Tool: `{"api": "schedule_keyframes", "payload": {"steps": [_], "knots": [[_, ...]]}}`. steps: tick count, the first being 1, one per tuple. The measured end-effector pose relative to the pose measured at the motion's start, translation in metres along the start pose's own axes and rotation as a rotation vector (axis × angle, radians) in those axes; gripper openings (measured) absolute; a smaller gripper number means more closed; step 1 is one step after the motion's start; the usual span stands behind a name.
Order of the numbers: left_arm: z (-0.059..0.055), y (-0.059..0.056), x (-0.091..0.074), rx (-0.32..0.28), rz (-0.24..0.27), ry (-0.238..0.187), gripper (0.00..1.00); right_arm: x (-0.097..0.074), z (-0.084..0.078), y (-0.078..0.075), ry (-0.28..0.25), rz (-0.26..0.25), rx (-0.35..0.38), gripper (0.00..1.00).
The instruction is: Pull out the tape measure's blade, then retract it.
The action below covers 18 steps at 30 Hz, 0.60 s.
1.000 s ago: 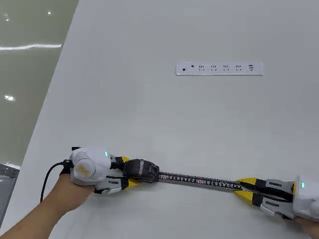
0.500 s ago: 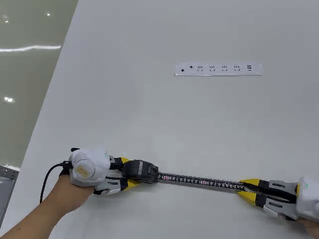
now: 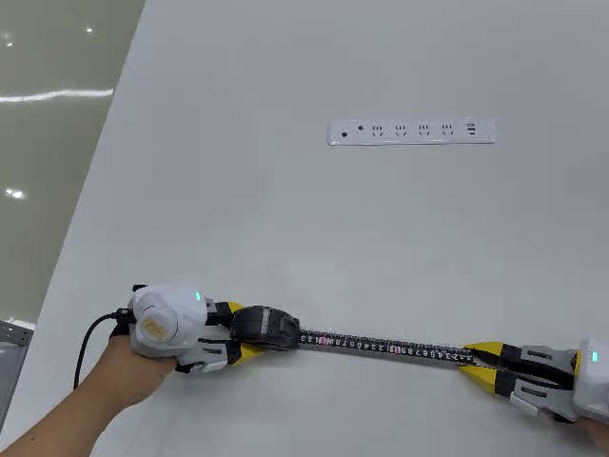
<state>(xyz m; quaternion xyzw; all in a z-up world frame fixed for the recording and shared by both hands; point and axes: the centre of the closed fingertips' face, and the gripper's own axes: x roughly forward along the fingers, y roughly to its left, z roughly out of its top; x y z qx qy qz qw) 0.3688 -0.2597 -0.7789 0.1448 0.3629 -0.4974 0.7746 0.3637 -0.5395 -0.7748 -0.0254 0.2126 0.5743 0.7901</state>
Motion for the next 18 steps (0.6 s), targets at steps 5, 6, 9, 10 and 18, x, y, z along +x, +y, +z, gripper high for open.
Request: {"api": "schedule_keyframes", "payload": {"steps": [5, 6, 9, 10, 18], "knots": [[0.0000, -0.0003, 0.0002, -0.003, -0.001, 0.001, 0.29, -0.0023, 0.0003, 0.0002, 0.004, 0.000, 0.001, 0.09], [0.0002, -0.0004, 0.0003, -0.003, -0.001, 0.001, 0.29, -0.0030, -0.0004, -0.0008, 0.004, -0.003, 0.003, 0.09], [0.0006, -0.0006, 0.0001, -0.001, -0.001, 0.003, 0.29, -0.0048, -0.0019, -0.0021, 0.005, -0.007, 0.002, 0.09], [0.0005, -0.0006, 0.0000, -0.002, 0.000, 0.002, 0.29, -0.0056, -0.0020, -0.0025, 0.006, -0.010, 0.002, 0.09], [0.0001, -0.0004, 0.0003, -0.001, 0.003, 0.005, 0.29, -0.0089, -0.0030, -0.0039, 0.006, -0.017, 0.007, 0.09]]}}
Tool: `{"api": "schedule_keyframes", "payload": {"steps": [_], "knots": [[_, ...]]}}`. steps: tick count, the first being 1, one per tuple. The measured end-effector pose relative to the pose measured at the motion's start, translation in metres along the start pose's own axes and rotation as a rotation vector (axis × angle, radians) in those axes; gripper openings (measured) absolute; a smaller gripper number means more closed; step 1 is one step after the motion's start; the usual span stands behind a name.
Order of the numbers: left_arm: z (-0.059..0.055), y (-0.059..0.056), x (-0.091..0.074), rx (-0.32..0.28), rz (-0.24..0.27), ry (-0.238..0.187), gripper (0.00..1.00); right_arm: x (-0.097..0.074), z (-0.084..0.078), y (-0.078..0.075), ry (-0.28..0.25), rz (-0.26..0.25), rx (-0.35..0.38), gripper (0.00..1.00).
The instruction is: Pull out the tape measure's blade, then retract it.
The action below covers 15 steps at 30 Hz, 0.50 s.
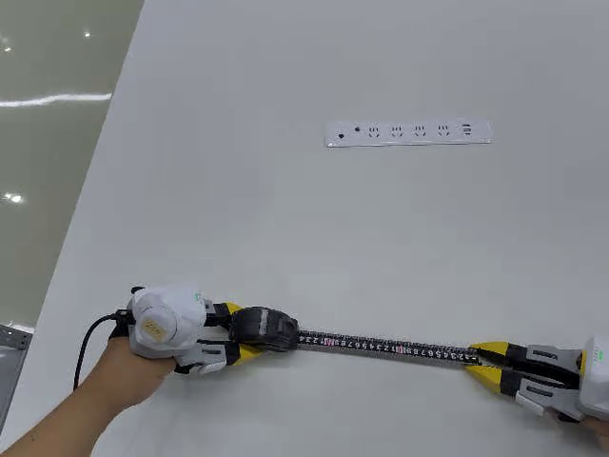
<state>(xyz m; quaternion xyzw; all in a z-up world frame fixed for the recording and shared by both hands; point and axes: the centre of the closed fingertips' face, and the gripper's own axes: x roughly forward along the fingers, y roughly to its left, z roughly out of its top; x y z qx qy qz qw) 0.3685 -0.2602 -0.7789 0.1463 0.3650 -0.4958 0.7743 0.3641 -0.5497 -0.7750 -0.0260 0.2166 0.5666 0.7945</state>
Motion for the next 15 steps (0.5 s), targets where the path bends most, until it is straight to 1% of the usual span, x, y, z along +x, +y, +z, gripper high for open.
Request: {"api": "schedule_keyframes", "payload": {"steps": [6, 12, 15], "knots": [[-0.0001, 0.0004, 0.0002, 0.005, 0.001, -0.001, 0.29, 0.0005, -0.0003, -0.0005, -0.004, 0.004, 0.011, 0.10], [0.0000, 0.0003, 0.0005, 0.010, 0.002, 0.000, 0.29, 0.0012, -0.0008, -0.0003, -0.003, 0.007, 0.005, 0.12], [0.0008, -0.0001, 0.0002, 0.006, 0.002, -0.002, 0.29, 0.0011, 0.0019, 0.0007, -0.008, 0.010, 0.015, 0.12]]}}
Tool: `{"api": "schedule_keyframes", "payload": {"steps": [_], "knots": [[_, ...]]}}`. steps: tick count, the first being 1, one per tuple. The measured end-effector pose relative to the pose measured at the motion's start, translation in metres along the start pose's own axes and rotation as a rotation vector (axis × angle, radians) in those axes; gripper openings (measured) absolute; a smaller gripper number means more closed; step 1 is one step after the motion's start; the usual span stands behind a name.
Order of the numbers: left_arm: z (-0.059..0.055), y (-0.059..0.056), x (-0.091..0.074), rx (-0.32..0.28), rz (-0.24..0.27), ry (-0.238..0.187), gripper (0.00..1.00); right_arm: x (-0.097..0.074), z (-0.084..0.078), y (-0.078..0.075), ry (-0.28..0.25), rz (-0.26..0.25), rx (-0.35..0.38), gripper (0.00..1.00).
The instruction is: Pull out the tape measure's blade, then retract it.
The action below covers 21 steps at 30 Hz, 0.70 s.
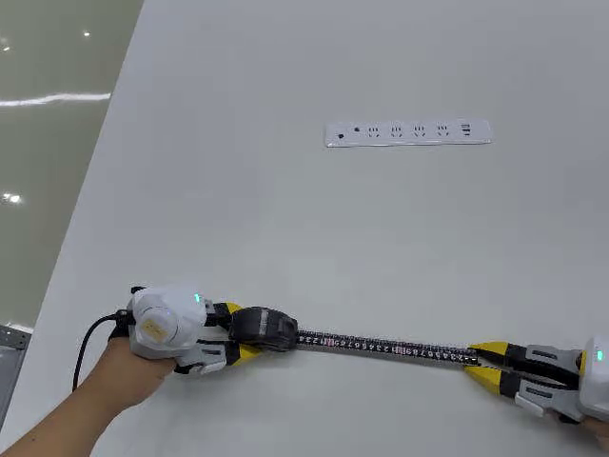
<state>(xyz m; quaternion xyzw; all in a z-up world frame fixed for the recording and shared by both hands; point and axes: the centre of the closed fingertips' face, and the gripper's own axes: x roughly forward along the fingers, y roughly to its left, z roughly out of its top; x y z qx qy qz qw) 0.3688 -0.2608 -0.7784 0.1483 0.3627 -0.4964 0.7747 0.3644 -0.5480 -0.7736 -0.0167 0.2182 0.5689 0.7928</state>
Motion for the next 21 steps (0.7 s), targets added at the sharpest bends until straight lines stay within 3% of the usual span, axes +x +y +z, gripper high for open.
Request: {"api": "schedule_keyframes", "payload": {"steps": [21], "knots": [[-0.0003, -0.0008, -0.0003, 0.014, -0.002, 0.031, 0.31, -0.0002, 0.0023, 0.0044, 0.019, -0.012, 0.003, 0.13]]}}
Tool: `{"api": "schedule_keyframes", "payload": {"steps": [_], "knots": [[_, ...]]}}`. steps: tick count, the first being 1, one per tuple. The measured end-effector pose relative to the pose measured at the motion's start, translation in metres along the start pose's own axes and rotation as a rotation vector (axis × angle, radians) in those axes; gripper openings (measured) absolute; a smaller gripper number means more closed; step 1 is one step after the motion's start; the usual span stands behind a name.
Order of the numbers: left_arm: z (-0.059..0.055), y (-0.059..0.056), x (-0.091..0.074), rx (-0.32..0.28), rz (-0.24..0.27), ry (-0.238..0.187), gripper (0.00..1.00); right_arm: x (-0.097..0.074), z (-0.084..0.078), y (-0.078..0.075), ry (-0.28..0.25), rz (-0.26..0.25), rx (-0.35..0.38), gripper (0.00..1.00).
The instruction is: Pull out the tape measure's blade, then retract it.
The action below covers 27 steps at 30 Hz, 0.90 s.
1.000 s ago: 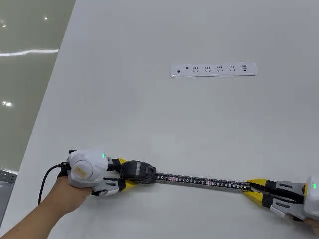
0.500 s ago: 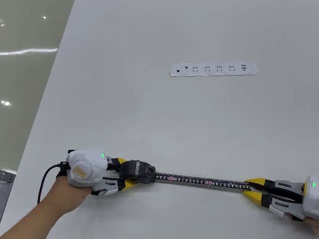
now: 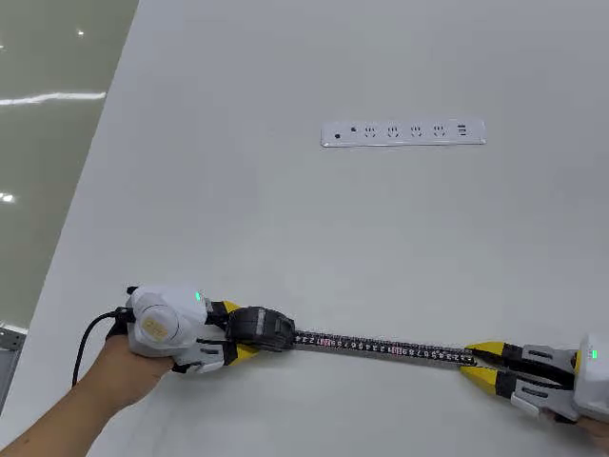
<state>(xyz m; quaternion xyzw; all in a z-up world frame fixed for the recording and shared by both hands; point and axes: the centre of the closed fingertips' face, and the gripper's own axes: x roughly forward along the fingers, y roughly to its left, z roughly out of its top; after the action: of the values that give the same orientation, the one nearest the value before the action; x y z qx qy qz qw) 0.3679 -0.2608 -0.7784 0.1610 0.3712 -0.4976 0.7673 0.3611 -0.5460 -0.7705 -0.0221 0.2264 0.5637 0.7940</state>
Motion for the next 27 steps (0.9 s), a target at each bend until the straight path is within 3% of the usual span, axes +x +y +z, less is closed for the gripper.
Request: {"api": "schedule_keyframes", "payload": {"steps": [10, 16, 27], "knots": [[0.0002, 0.0003, 0.0003, 0.009, 0.006, 0.005, 0.31, 0.0002, -0.0023, 0.0005, 0.022, 0.000, -0.020, 0.15], [0.0005, 0.0002, 0.0003, 0.017, 0.013, 0.012, 0.31, 0.0003, -0.0011, 0.0043, 0.022, 0.006, -0.004, 0.22], [0.0005, -0.0011, 0.0029, 0.026, 0.023, 0.027, 0.39, 0.0002, -0.0006, 0.0080, 0.031, -0.007, -0.002, 0.27]]}}
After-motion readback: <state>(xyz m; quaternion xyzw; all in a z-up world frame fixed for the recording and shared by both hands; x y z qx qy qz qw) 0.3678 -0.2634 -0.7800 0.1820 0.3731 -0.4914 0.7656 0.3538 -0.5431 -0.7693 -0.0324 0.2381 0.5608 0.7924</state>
